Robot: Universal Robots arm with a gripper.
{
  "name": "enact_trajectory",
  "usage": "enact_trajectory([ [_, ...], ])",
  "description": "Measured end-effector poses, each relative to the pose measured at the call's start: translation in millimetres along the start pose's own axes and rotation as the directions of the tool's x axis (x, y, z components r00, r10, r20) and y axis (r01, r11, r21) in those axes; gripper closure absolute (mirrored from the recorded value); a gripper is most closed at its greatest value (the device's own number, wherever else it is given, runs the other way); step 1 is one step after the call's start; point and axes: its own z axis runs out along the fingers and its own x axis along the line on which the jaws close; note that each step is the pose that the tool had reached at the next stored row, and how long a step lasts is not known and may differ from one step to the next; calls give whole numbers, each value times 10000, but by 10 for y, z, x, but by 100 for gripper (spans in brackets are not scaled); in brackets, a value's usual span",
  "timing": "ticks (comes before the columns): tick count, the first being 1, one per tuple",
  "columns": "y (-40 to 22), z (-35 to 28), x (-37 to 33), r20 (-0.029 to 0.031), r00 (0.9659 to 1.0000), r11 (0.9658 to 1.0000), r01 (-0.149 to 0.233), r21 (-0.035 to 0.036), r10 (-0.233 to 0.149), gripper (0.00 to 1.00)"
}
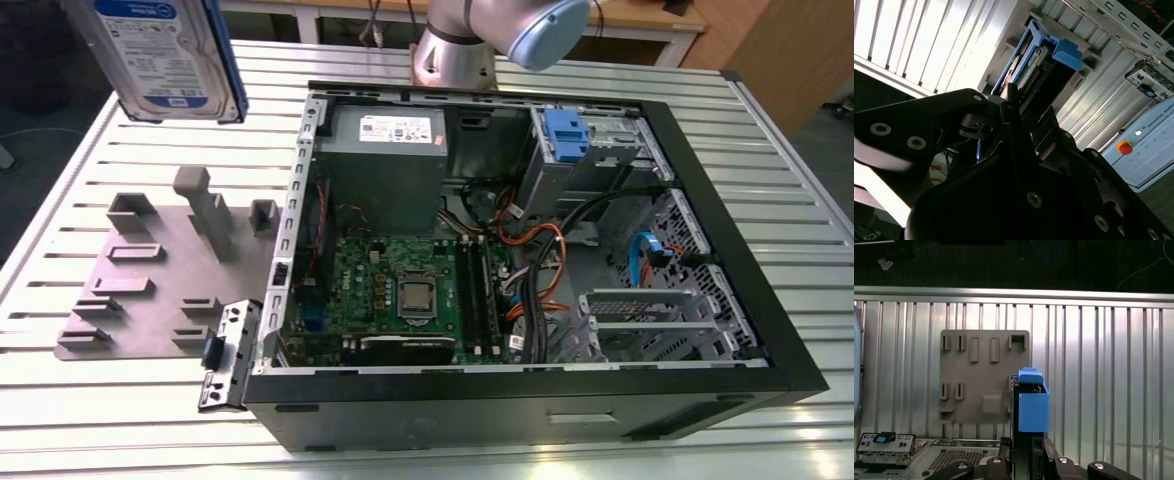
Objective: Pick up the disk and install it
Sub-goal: 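Pick up the disk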
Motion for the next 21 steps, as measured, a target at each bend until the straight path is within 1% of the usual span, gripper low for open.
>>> enact_trajectory([
  [9,-360,-6,2,1,10000,10000,0,2,0,65],
  [21,-883,-17,5,1,10000,10000,0,1,0,65],
])
